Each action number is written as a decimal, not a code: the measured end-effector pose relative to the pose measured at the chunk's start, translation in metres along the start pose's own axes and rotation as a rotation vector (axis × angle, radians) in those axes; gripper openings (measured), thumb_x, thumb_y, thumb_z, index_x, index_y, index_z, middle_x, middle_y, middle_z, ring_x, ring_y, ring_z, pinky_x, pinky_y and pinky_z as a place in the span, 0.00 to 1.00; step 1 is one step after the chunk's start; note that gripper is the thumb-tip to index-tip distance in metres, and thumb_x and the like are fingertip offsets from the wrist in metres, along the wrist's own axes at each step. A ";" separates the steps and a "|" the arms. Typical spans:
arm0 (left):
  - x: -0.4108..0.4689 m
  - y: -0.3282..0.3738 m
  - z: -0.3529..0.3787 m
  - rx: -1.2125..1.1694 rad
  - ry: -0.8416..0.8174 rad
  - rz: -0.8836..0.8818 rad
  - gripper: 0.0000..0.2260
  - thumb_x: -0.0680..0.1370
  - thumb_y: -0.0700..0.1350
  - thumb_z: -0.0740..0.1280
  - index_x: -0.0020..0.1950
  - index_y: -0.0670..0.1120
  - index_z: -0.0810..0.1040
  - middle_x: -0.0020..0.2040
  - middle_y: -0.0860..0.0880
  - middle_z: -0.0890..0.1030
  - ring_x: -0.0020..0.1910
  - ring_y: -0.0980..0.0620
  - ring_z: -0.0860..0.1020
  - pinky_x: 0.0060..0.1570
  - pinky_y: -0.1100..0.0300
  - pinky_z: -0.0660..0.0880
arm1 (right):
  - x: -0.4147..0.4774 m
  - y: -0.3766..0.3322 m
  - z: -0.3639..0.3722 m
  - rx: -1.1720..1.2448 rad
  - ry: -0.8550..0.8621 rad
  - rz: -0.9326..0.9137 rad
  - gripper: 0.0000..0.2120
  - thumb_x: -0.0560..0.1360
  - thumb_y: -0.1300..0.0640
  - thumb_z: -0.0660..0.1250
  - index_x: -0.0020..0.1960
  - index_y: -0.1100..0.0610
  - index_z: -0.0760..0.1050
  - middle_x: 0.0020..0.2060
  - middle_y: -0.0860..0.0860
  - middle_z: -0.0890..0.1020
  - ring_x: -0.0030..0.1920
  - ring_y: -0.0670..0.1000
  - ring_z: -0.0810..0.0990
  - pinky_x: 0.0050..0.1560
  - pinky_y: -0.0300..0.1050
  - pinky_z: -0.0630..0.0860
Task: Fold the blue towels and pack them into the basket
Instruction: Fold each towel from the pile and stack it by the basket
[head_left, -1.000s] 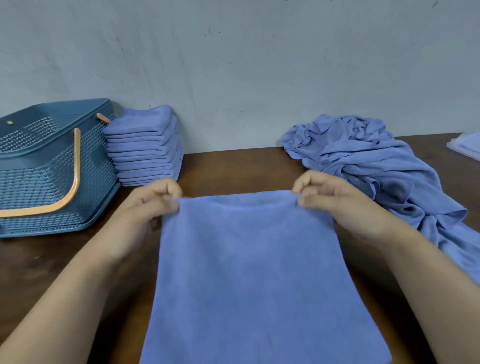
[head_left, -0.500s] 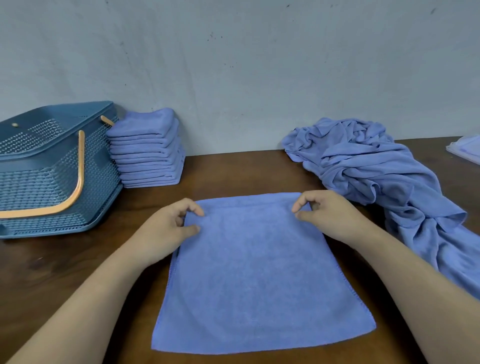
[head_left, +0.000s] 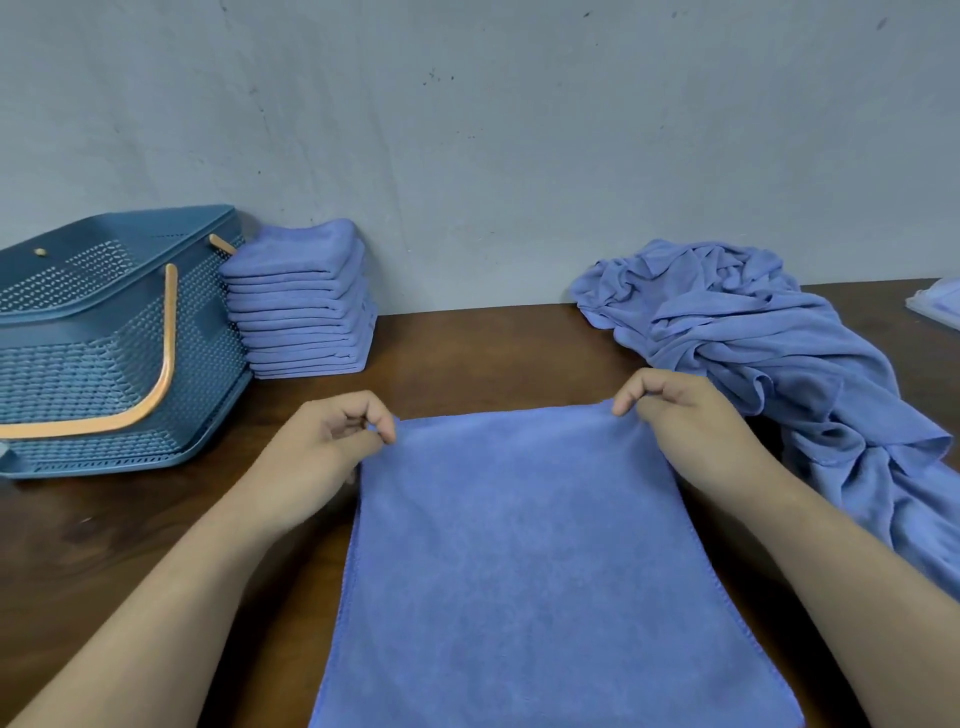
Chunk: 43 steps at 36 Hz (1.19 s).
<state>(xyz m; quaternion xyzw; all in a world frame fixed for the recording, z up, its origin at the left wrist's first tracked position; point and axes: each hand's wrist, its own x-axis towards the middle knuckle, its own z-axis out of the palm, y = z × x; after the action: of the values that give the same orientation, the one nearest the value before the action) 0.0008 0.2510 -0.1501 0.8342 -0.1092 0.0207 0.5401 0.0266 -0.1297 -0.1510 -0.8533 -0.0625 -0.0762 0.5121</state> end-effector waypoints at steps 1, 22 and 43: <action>0.000 0.001 0.001 -0.047 0.041 0.015 0.05 0.78 0.42 0.66 0.47 0.46 0.81 0.40 0.45 0.77 0.37 0.47 0.68 0.39 0.53 0.64 | 0.000 0.000 0.002 0.018 0.039 -0.013 0.18 0.78 0.66 0.58 0.42 0.49 0.82 0.25 0.42 0.68 0.26 0.46 0.62 0.26 0.35 0.60; 0.010 -0.026 0.007 0.397 0.232 0.098 0.10 0.81 0.43 0.71 0.51 0.60 0.84 0.46 0.57 0.80 0.45 0.54 0.79 0.45 0.70 0.72 | 0.007 0.015 0.015 -0.194 -0.047 0.000 0.11 0.80 0.63 0.68 0.50 0.49 0.85 0.26 0.40 0.72 0.26 0.41 0.71 0.30 0.32 0.67; 0.011 -0.033 0.006 0.578 0.080 0.056 0.10 0.83 0.46 0.70 0.62 0.58 0.84 0.55 0.65 0.79 0.57 0.65 0.75 0.55 0.72 0.68 | 0.016 0.032 0.019 -0.408 -0.017 -0.153 0.14 0.81 0.65 0.66 0.61 0.54 0.84 0.51 0.42 0.79 0.50 0.33 0.75 0.50 0.22 0.67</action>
<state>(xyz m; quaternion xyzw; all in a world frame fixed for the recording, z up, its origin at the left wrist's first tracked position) 0.0181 0.2562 -0.1802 0.9487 -0.1000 0.0988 0.2833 0.0495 -0.1271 -0.1840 -0.9327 -0.1144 -0.1187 0.3208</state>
